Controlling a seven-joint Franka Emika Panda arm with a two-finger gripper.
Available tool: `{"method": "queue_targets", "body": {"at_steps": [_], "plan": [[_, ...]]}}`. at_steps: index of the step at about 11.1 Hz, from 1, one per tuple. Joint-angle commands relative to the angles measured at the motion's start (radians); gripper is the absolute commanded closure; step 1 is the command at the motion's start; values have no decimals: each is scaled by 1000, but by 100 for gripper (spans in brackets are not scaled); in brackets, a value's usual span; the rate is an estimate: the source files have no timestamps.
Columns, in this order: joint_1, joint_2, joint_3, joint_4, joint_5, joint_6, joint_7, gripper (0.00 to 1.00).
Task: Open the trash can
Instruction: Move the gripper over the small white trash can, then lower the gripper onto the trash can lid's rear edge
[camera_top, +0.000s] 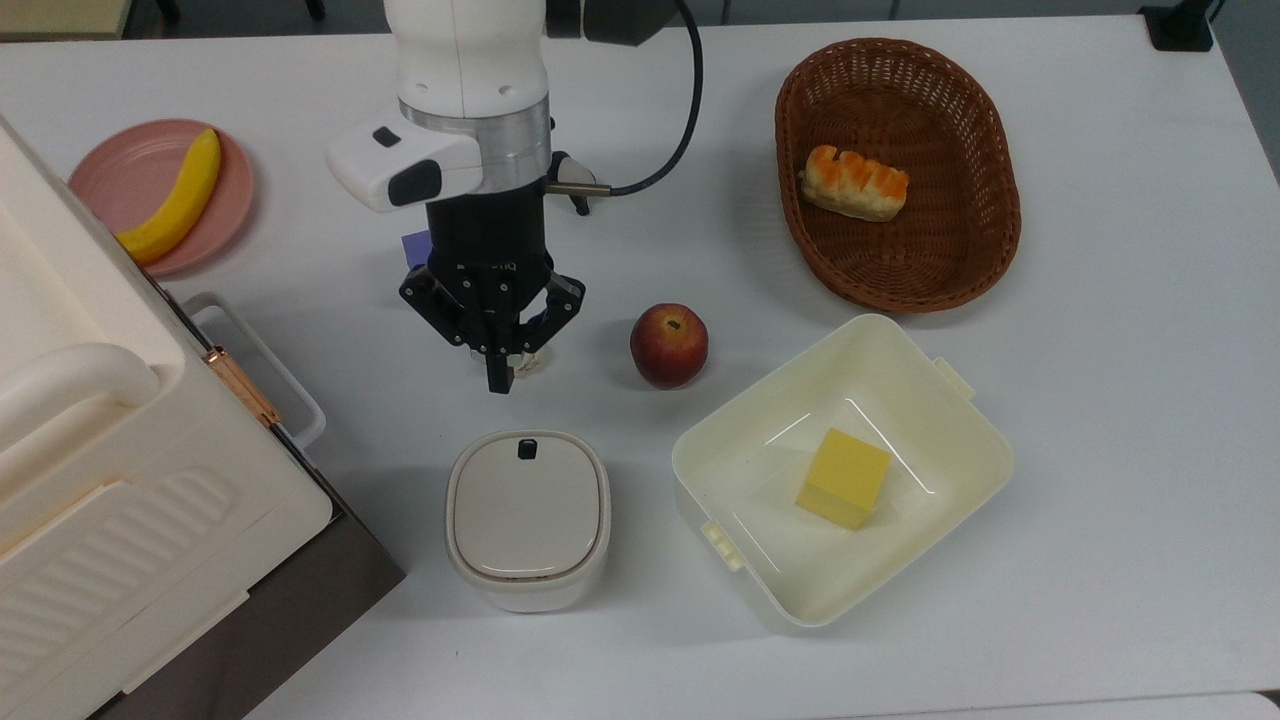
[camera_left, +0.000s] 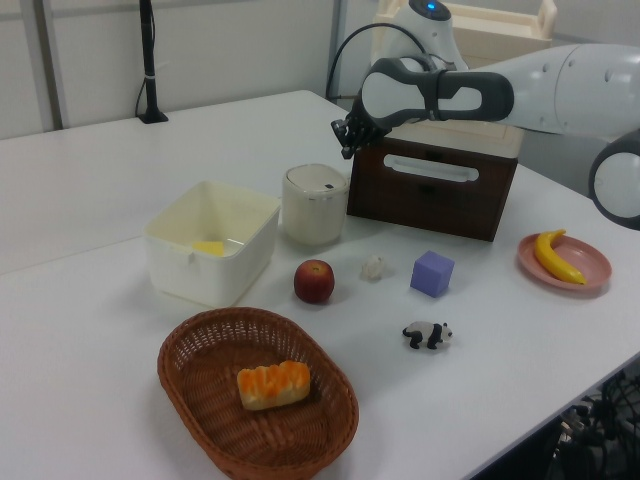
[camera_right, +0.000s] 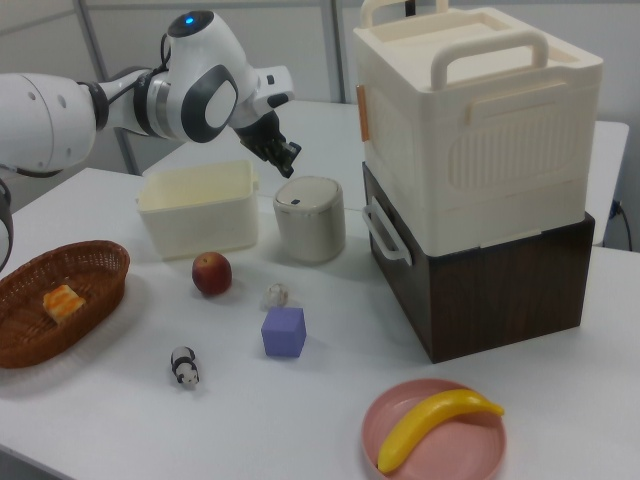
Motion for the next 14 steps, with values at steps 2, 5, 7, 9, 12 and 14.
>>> {"method": "queue_targets", "body": {"at_steps": [2, 5, 7, 9, 12, 14], "plan": [[35, 58, -13, 23, -20, 79, 18, 100], [37, 76, -15, 31, -21, 81, 18, 100], [37, 84, -15, 32, -37, 81, 16, 100], [38, 100, -21, 54, -50, 81, 18, 100], [40, 119, -21, 68, -63, 83, 18, 100], [46, 128, -23, 68, -86, 83, 16, 100]]}}
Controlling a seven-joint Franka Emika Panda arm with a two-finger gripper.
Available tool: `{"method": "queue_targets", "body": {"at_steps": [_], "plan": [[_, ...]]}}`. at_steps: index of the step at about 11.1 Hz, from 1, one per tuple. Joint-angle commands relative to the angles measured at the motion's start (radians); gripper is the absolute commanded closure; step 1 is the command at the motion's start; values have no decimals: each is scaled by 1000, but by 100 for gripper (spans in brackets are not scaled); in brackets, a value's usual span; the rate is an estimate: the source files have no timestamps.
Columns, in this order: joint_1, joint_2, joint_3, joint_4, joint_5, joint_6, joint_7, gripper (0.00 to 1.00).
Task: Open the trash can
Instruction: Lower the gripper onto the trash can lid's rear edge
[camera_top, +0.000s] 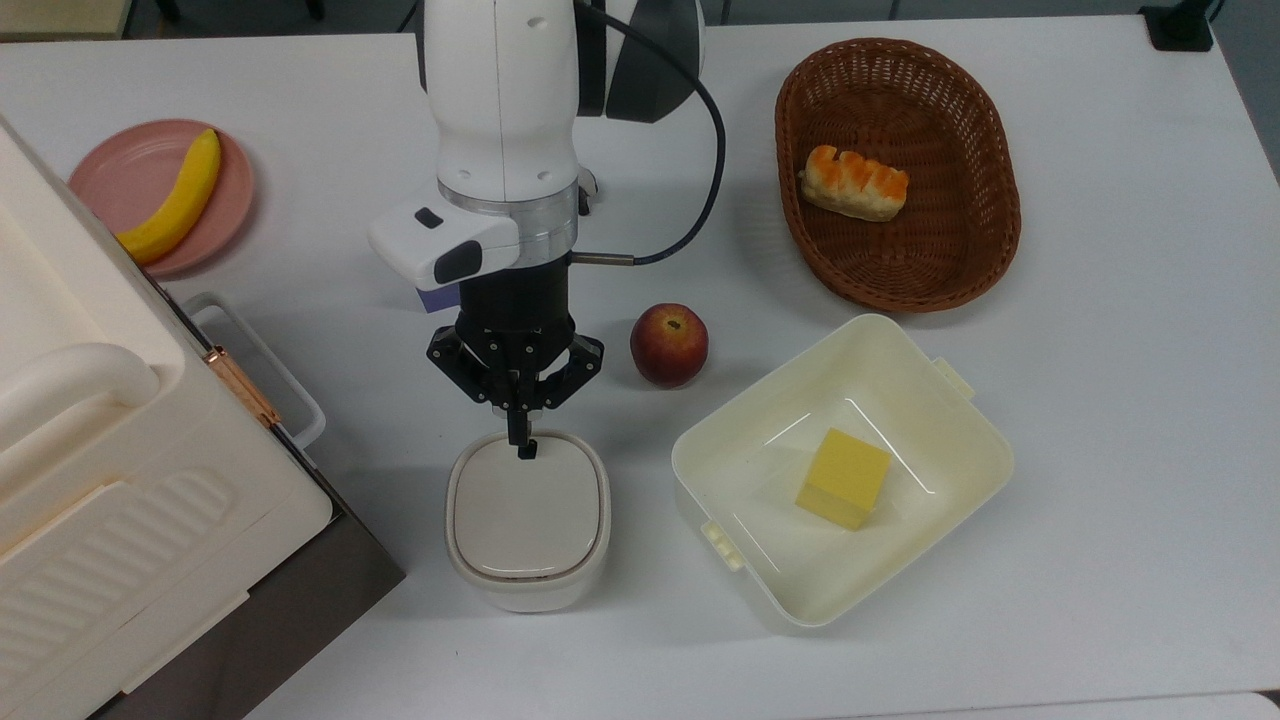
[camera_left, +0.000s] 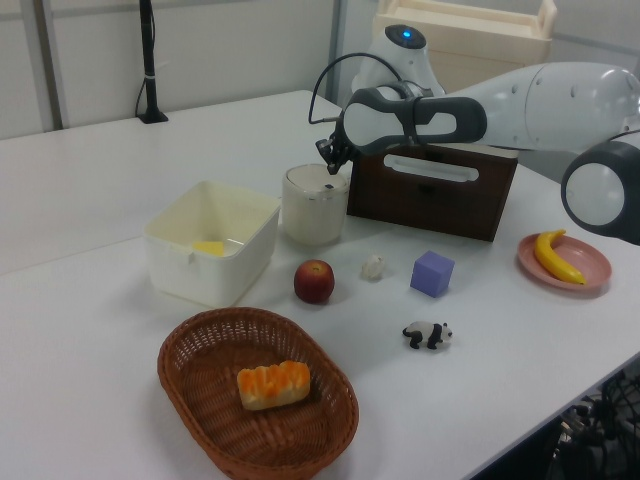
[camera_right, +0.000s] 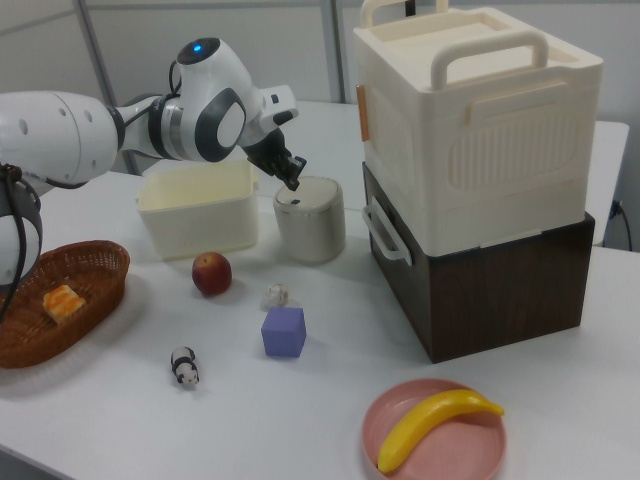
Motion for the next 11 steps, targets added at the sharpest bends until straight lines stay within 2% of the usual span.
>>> {"method": "queue_targets", "body": {"at_steps": [1, 11], "plan": [[25, 24, -21, 20, -43, 13, 15, 100], [31, 55, -21, 16, -74, 68, 16, 100]]}}
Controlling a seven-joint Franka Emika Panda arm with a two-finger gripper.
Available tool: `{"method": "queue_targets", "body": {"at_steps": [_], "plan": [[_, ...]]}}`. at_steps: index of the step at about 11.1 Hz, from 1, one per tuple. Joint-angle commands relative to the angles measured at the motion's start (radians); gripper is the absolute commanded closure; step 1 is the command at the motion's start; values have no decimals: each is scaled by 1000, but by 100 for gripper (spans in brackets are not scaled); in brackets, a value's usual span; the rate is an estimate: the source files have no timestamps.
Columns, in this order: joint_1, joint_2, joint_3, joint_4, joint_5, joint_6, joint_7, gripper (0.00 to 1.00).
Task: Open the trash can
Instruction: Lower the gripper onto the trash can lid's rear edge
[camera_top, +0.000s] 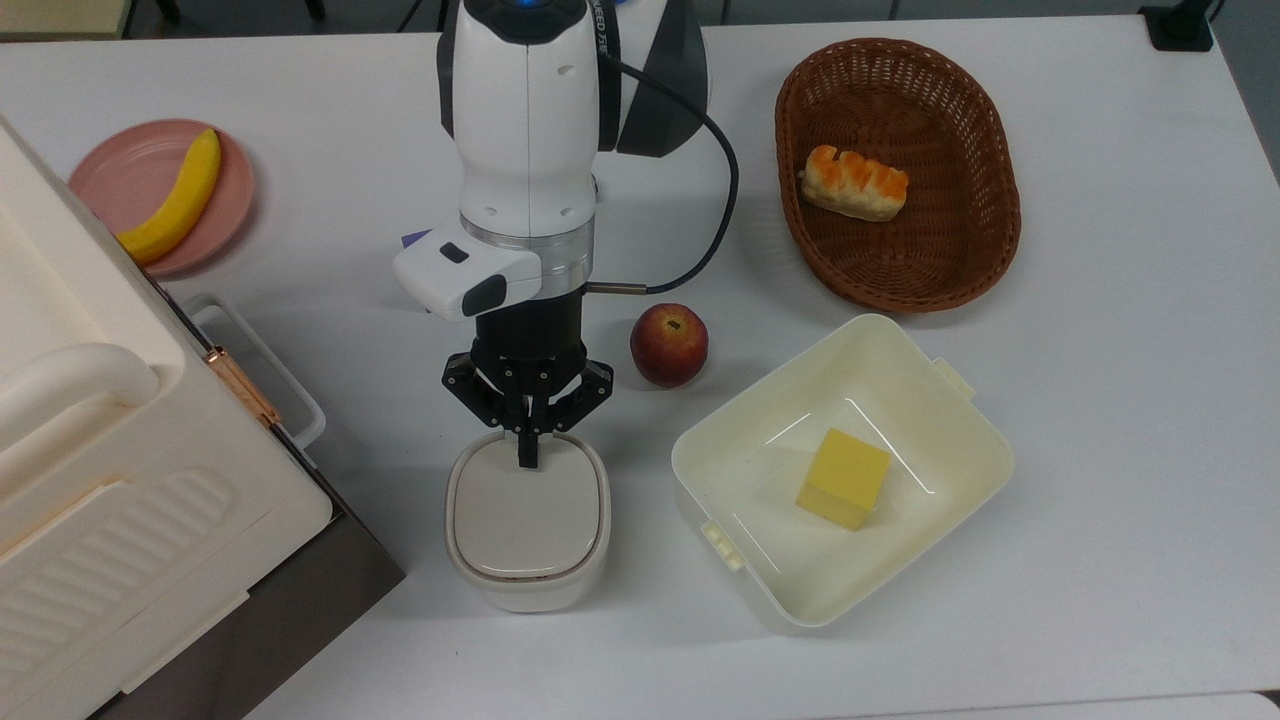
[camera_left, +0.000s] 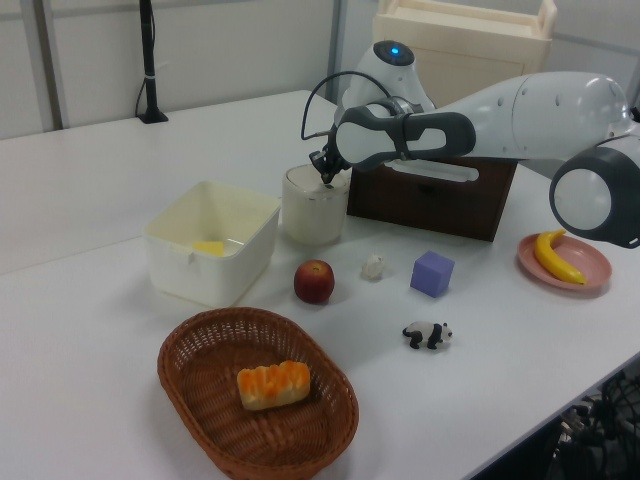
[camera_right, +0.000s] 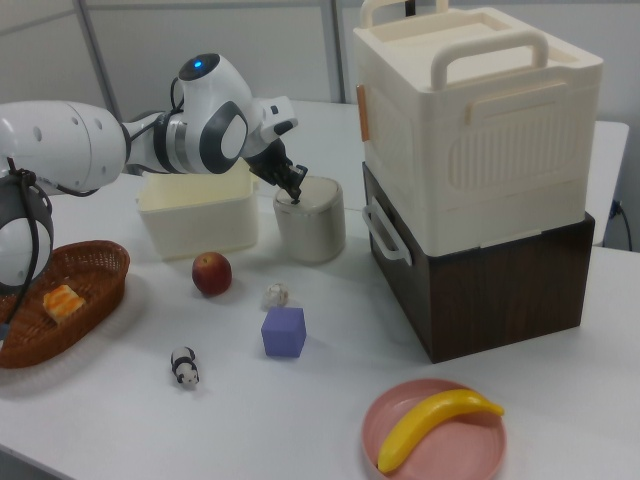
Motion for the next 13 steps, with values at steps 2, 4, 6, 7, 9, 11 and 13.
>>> {"method": "queue_targets", "body": {"at_steps": [2, 4, 6, 7, 9, 11, 13], "plan": [[20, 9, -19, 8, -39, 19, 16, 100], [18, 9, -19, 7, -39, 19, 15, 100], [18, 7, -19, 7, -39, 19, 15, 100], [18, 7, -19, 7, -45, 19, 15, 100], [18, 4, -19, 5, -56, 19, 15, 100], [20, 1, -19, 4, -57, 19, 13, 100], [20, -2, -18, -10, -71, 20, 13, 100]]}}
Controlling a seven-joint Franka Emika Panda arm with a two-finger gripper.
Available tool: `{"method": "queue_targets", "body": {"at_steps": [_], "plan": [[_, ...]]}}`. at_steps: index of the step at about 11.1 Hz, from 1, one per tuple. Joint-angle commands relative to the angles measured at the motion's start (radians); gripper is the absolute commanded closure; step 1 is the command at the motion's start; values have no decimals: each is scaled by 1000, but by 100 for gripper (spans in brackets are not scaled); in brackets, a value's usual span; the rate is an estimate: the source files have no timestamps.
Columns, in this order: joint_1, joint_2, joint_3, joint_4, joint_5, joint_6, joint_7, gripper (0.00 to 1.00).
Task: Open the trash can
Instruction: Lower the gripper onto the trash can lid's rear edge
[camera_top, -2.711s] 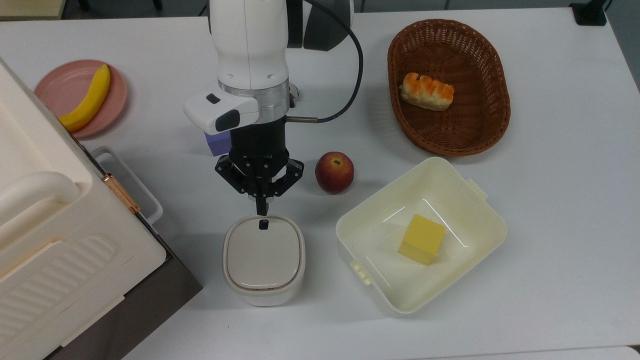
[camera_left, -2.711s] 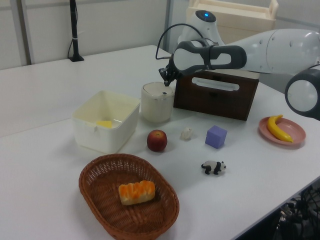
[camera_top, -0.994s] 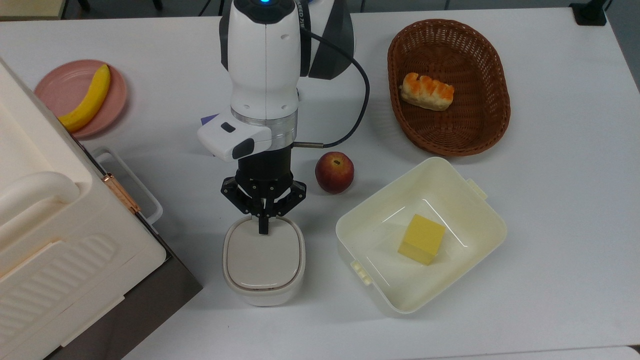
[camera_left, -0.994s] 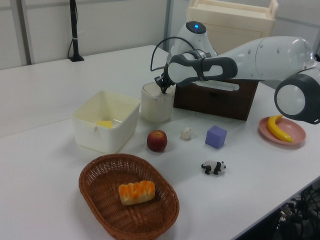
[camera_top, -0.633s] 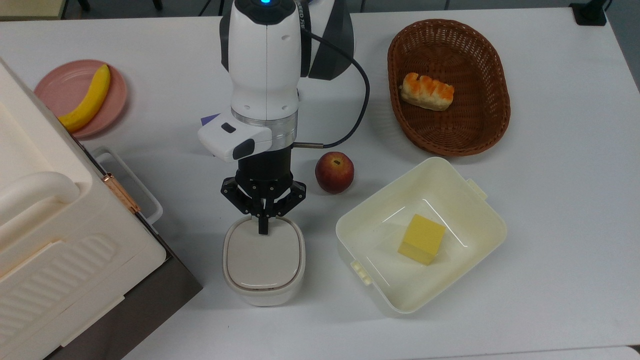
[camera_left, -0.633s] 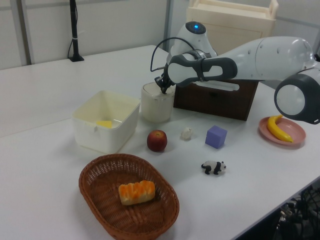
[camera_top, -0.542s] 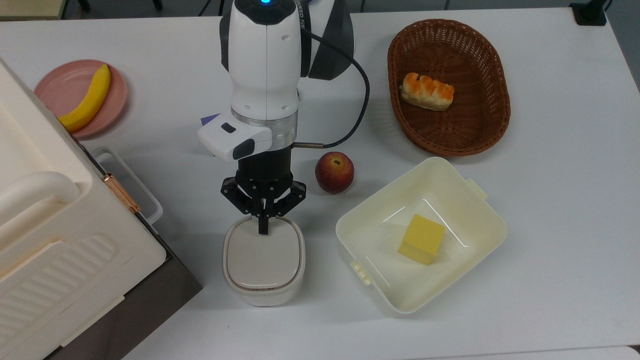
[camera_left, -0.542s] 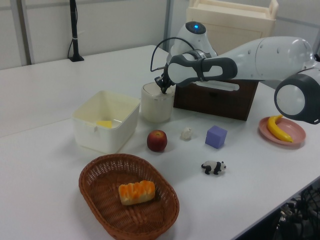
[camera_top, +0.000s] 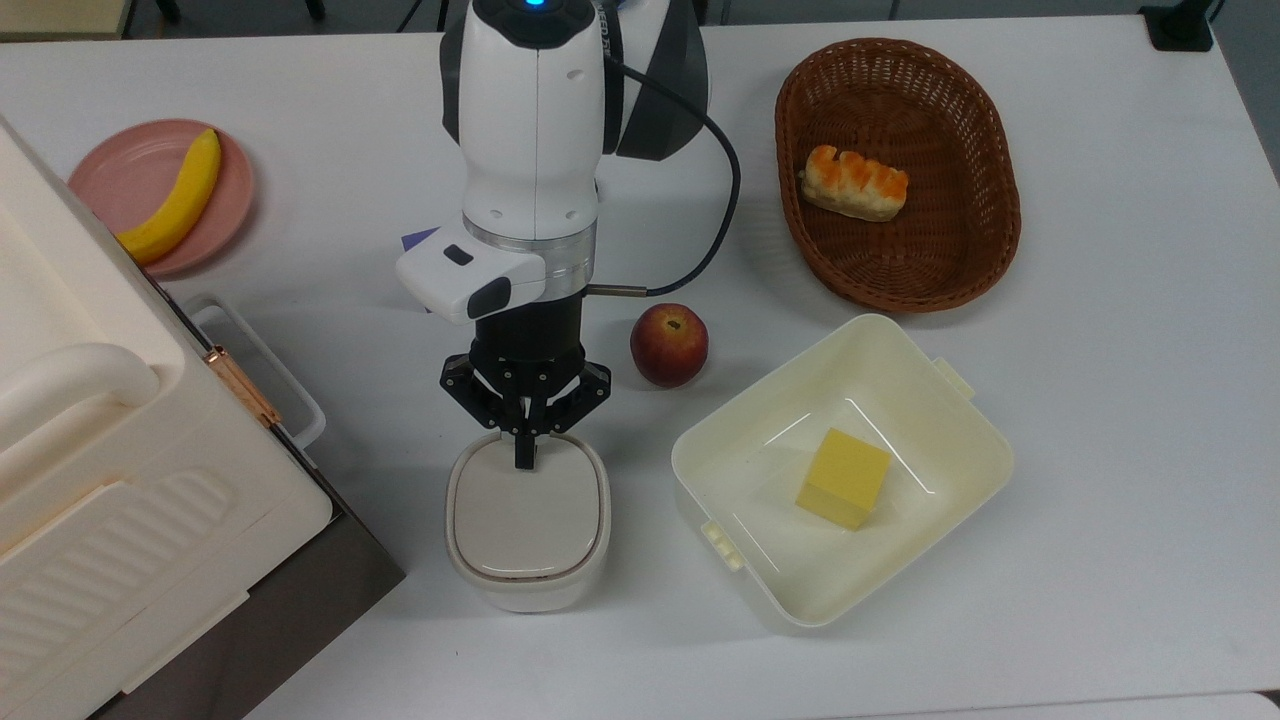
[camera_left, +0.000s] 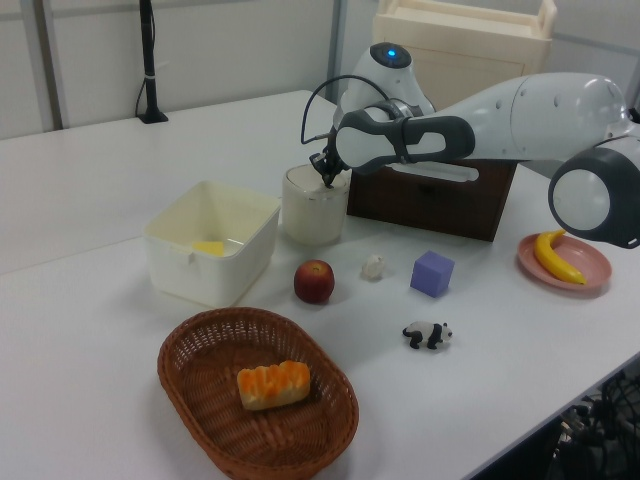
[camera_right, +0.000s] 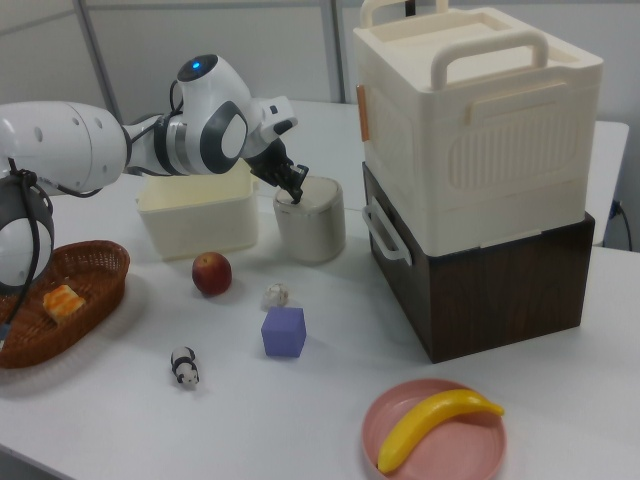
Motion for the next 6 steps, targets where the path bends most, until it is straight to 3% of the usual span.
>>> {"method": "queue_targets", "body": {"at_steps": [1, 6], "plan": [[19, -9, -18, -12, -42, 20, 13, 100], [21, -36, -13, -54, -64, 22, 13, 100]]}}
